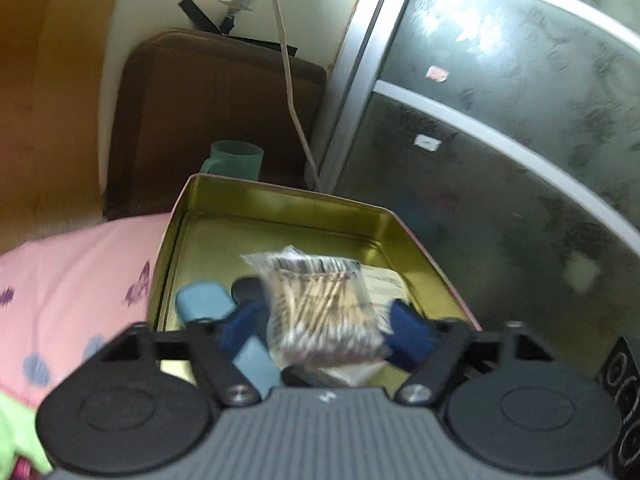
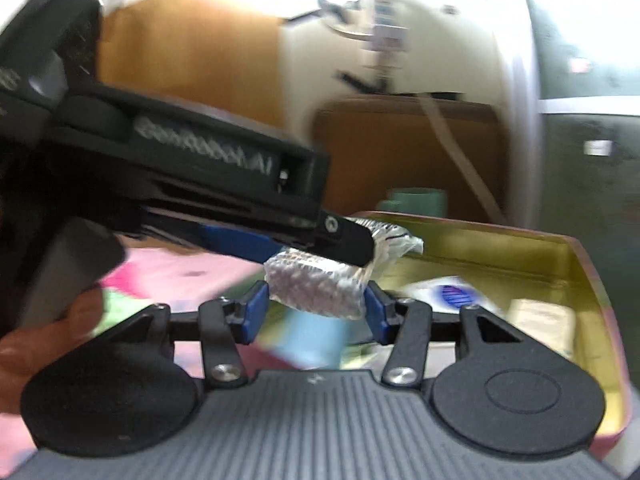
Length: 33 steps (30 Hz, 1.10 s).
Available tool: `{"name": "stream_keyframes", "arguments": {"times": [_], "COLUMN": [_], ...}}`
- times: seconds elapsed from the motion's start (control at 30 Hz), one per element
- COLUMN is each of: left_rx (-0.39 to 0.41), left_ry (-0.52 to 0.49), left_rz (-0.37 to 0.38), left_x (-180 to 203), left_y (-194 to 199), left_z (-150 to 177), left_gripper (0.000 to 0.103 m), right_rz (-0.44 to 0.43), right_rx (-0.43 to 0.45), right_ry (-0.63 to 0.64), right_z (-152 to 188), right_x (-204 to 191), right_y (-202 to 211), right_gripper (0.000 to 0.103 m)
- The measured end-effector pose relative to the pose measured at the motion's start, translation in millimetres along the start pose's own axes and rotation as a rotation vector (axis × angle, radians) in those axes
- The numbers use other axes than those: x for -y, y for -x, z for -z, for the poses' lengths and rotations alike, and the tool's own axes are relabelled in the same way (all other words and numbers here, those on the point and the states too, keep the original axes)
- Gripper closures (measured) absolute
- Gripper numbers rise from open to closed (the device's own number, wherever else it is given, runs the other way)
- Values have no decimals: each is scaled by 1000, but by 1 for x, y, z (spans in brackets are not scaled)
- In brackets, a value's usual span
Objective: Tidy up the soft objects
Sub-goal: 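Carry the swab bag into the pink tin and open the left gripper, then grasp the green cloth with the right gripper and lift it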
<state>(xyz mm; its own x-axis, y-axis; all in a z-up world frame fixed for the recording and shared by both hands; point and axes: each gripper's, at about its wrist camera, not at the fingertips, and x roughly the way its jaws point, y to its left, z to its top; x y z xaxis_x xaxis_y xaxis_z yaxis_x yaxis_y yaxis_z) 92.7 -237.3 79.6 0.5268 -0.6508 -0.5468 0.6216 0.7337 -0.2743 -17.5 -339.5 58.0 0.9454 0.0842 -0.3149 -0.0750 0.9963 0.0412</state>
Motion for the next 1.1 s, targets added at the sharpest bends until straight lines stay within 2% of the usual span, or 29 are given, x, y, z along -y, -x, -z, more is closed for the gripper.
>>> {"name": "stream_keyframes", "arguments": {"times": [0.07,0.1,0.2,0.43,0.53,0.6,0.7,0.8,0.87,0.9,0.97,1.1], "left_rx": [-12,-20,-17,41,65,71,78,84,111,123,155,208], "left_ry": [-2,12,42,28,50,81,166,289,340,374,426,432], "left_rz": [-48,-57,-45,-49,-56,-98,-226,-387,-471,-485,-466,-421], "left_x": [1,-2,-11,-18,-34,-53,-92,-140,-164,-173,-187,-192], "left_y": [-13,-14,-3,59,98,123,157,182,196,202,210,214], "left_z": [-1,1,9,38,64,84,112,139,153,158,167,173], "left_gripper": [24,24,24,23,22,22,22,22,23,23,23,22], "right_rz": [133,163,131,105,45,-28,-166,-307,-357,-368,-367,-351], "right_rx": [-40,-51,-41,66,106,114,91,13,-45,-65,-98,-201], "right_ry": [23,15,-75,-111,-114,-93,-13,47,100,141,204,190], "right_z": [5,8,15,21,17,15,13,15,16,17,16,10], "right_x": [6,11,25,10,-5,-19,-53,-91,-116,-129,-150,-158], "right_y": [-23,-27,-20,15,26,31,29,17,2,-6,-24,-64], "right_gripper": [44,44,44,44,44,44,43,42,42,42,42,42]}}
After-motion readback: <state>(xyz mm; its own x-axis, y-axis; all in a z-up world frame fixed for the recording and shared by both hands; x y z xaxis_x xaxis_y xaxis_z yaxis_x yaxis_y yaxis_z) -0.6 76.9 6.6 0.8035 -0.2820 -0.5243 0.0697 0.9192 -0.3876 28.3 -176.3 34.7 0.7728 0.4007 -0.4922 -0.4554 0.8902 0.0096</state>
